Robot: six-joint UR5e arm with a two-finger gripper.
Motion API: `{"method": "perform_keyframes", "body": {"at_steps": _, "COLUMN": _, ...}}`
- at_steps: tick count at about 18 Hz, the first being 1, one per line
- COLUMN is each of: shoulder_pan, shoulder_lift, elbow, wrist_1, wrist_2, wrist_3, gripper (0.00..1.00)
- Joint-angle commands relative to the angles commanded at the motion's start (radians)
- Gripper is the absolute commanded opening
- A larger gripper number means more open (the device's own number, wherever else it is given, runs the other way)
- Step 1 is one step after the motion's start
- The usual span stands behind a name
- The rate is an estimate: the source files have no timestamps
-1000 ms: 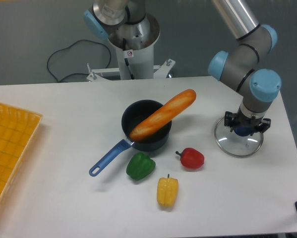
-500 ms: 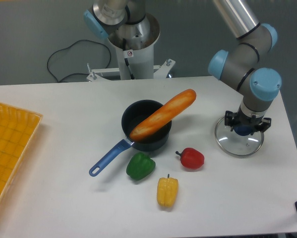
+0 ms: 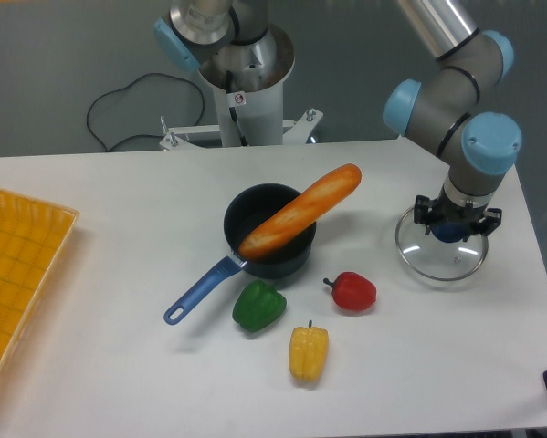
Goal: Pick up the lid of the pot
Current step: 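Lift the glass lid by its knob off the table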
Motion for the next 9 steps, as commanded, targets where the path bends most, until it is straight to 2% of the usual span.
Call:
{"method": "perform_keyframes", "body": {"at_steps": 3, "shoulder_pan": -0.003, "shoulder_lift": 0.026, "elbow": 0.009, "wrist_1": -0.051, "wrist_2": 0.0, "wrist_3": -0.002, "gripper": 0.6}}
{"method": "perform_keyframes", "body": {"at_steps": 6, "shoulder_pan": -0.003, "shoulder_lift": 0.058, "elbow": 0.044, "wrist_1": -0.13, "wrist_2": 0.0, "wrist_3": 0.003, "gripper": 0.6}}
{"method": "perform_keyframes", "body": {"at_steps": 9, "shoulder_pan": -0.003, "shoulder_lift": 0.069, "elbow": 0.063, "wrist_1": -0.152, "wrist_2": 0.0, "wrist_3": 0.009, "gripper": 0.6}}
